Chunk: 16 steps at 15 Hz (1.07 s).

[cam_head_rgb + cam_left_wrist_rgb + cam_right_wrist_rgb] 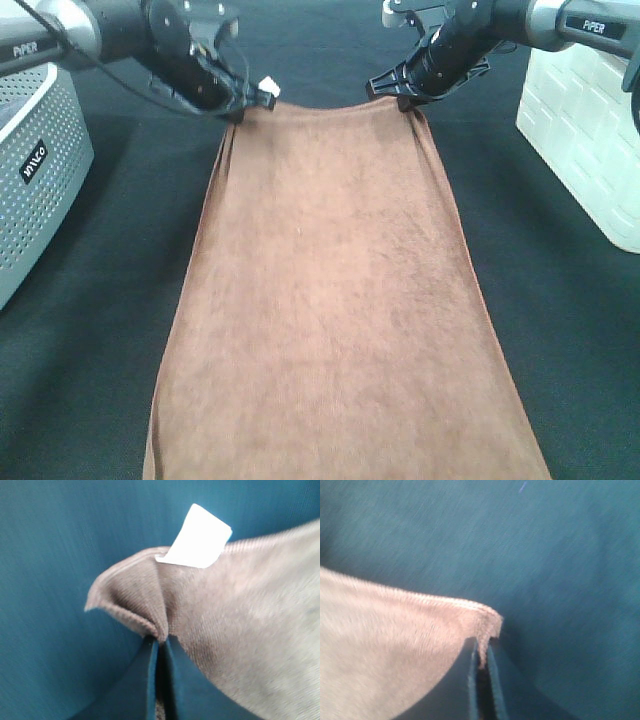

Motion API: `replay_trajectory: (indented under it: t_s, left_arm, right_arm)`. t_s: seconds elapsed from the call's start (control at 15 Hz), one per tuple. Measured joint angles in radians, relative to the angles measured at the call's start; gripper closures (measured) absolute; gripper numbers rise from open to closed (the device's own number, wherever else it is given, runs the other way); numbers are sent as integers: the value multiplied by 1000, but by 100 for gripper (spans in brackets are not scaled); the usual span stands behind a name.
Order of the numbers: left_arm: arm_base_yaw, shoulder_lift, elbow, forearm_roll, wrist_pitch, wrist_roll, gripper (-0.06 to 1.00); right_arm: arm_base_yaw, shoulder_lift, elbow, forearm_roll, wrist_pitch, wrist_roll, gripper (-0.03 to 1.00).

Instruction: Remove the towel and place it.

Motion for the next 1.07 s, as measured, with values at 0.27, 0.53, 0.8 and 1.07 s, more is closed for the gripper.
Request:
replay_trajectory:
  t_s: [0.27, 0.53, 0.8, 1.07]
  left_arm:
    - [0, 0, -32, 45, -64, 0, 94]
    - [0, 0, -32, 73, -137, 0, 94]
    - [0, 2, -32, 78, -165, 0, 94]
    - [0, 55, -33, 78, -201, 0, 94]
  right_arm:
    - [0, 0, 0, -31, -104, 0, 97]
    - [0, 0, 0, -37, -188, 0, 97]
    - [0, 2, 0, -37, -214, 0, 97]
    - [0, 66, -2, -37, -240, 0, 97]
